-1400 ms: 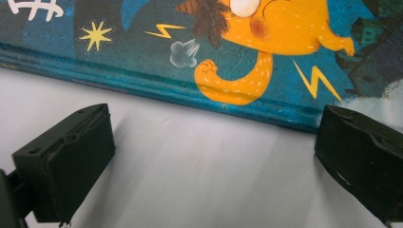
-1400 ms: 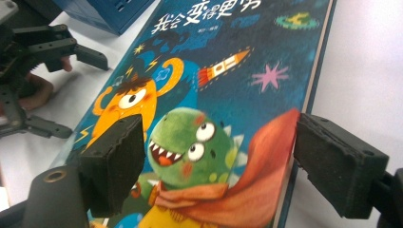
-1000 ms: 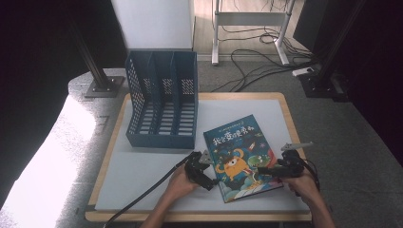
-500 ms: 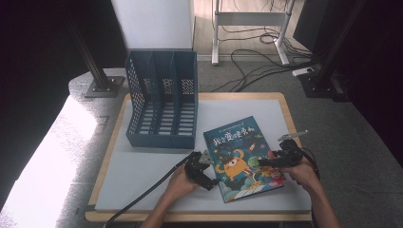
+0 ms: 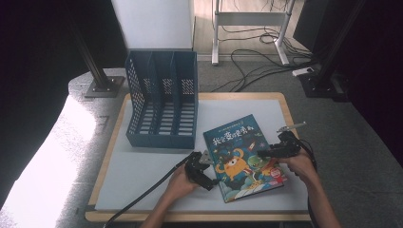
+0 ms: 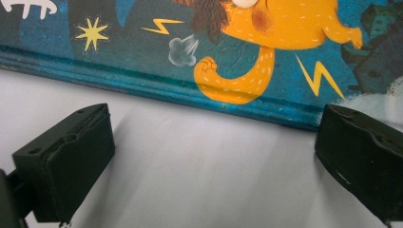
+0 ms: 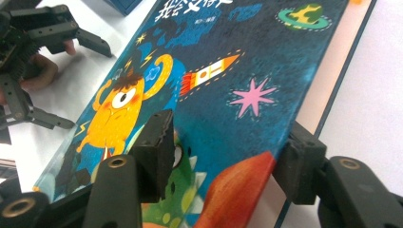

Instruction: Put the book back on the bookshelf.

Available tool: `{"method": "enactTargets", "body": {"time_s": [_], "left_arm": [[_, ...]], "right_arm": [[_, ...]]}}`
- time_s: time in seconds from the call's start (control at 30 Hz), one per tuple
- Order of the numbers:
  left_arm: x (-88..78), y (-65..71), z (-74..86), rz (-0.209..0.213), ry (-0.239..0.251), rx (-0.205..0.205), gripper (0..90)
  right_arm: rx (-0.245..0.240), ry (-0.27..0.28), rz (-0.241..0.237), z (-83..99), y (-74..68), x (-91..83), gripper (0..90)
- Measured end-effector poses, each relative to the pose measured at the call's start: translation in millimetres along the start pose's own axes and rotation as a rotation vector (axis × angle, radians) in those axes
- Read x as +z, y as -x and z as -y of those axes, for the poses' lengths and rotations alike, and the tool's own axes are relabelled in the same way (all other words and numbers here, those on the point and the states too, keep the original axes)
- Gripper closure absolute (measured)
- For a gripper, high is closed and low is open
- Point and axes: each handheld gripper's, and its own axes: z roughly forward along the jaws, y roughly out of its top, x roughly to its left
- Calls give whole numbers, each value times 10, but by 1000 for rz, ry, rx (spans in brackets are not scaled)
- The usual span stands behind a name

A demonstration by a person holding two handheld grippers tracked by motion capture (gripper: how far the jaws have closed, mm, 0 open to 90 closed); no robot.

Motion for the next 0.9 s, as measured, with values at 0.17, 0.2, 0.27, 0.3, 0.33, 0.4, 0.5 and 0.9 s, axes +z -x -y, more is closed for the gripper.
{"method": "enactTargets", "body": {"time_s": [0.17,0.2,0.27,0.3,0.33,0.4,0.5,0.9], "left_arm": [[-1,0,0,0,-1,2,0],[0,1,0,-1,0,0,0],[0,1,0,-1,-1,1,0],[0,1,0,-1,0,1,0],[0,1,0,-1,0,1,0],[0,1,0,-1,-1,1,0],[0,2,0,-1,-1,1,0],[0,3,0,-2,-1,2,0]], "right_arm": [[-9,18,12,-10,24,-17,472],[-10,21,9,-10,22,-23,476],[-19,34,9,-7,12,-39,488],[-22,44,10,-5,3,-50,498],[-27,57,9,-4,-5,-62,507],[-42,78,5,-4,-23,-93,523],[-59,99,9,-8,-57,-119,533],[-158,184,-5,4,-159,-204,556]]}}
